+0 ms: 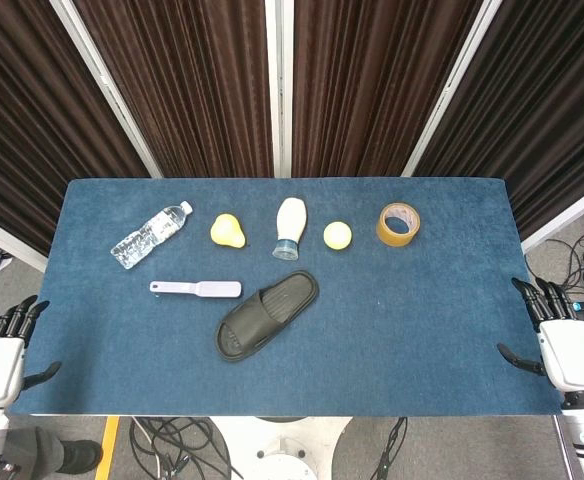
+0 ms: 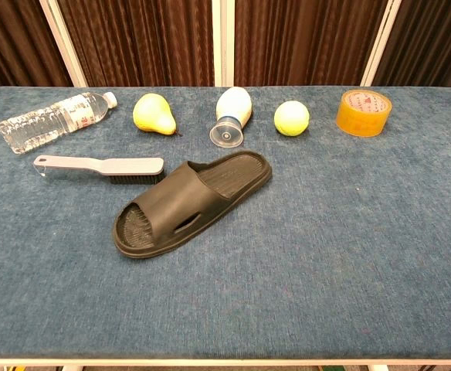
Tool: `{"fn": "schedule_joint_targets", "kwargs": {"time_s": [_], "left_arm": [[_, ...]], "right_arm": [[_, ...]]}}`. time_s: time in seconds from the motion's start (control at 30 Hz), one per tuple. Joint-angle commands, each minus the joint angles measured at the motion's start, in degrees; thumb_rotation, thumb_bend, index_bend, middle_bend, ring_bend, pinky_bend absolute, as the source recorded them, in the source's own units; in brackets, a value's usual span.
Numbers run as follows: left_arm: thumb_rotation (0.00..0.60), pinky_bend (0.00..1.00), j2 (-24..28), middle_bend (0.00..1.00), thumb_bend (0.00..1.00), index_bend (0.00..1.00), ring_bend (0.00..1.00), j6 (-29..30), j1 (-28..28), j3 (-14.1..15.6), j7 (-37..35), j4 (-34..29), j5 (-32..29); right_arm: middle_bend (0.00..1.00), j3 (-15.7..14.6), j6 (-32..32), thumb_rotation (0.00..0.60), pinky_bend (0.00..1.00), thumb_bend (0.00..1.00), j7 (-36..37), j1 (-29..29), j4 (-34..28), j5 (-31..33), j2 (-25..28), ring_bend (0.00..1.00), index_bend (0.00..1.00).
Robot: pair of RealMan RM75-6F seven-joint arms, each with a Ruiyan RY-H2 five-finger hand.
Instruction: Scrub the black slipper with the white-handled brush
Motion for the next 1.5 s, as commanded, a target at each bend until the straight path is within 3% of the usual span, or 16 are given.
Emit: {"fn": "schedule_joint_targets", "kwargs": {"time_s": [0.03, 0.2, 0.4, 0.5, 0.7, 0.93, 1.13, 1.3, 1.5], "left_arm": [[0.600, 0.23, -0.06, 0.22, 0.12, 0.19, 0.17, 0.01, -0.03, -0.04, 0.06, -0.02, -0.02], [0.600, 0.23, 0.06, 0.22, 0.12, 0.19, 0.17, -0.87, -0.94, -0.95, 0.76, -0.34, -0.70], [0.600, 0.23, 1.06, 0.22, 0.12, 0.19, 0.17, -4.58, -6.00, -5.17, -0.94, -1.50, -1.35], [0.600, 0.24, 1.18, 0.22, 0.12, 0.20, 0.17, -8.73, -10.23, -7.69, -2.59, -1.14, -1.99], [0.600, 0.24, 1.19, 0.25, 0.13, 0.25, 0.18, -24.70, -20.91, -10.53, -3.66, 1.68, -6.05], [0.600, 0.27, -4.51, 0.33, 0.19, 0.33, 0.25, -43.14, -31.57, -10.82, -2.89, 11.03, -14.00], [0.600, 0.32, -9.03, 0.36, 0.21, 0.35, 0.28, -52.20, -36.86, -9.34, 0.87, 16.58, -20.57], [0.600, 0.34, -11.49, 0.38, 0.21, 0.35, 0.31, -55.59, -39.75, -7.54, 5.79, 19.16, -26.10], [0.600, 0.41, -12.44, 0.44, 0.21, 0.41, 0.37, -54.80, -40.89, -6.37, 8.68, 17.51, -31.34]], "right_arm": [[0.12, -0.03, 0.16, 0.600, 0.03, 0.09, 0.07, -0.06, -0.06, -0.15, 0.08, 0.01, 0.00], [0.12, 0.15, 0.55, 0.600, 0.03, 0.09, 1.25, 0.04, 0.16, -0.60, 0.07, 0.01, 0.00], [0.12, 0.61, -0.35, 0.600, 0.03, 0.09, 1.45, 1.26, 0.19, -1.32, 0.72, 0.01, 0.00], [0.12, 1.27, -0.87, 0.600, 0.03, 0.09, 0.32, 2.20, -0.74, -1.51, 1.44, 0.01, 0.00], [0.11, 2.06, -2.08, 0.600, 0.03, 0.09, -2.32, 3.77, -3.08, -1.77, 2.63, 0.01, 0.00], [0.11, 2.10, -2.92, 0.600, 0.03, 0.09, -2.99, 4.05, -3.82, -0.72, 3.20, 0.01, 0.00], [0.11, 1.85, -2.57, 0.600, 0.03, 0.09, -2.43, 3.53, -3.31, -0.05, 3.11, 0.01, 0.00], [0.11, 1.45, -2.18, 0.600, 0.03, 0.09, -2.30, 3.05, -2.98, -0.05, 3.09, 0.01, 0.00], [0.11, 1.16, -1.66, 0.600, 0.03, 0.09, -2.07, 2.40, -2.70, 0.26, 3.17, 0.01, 0.00]]}}
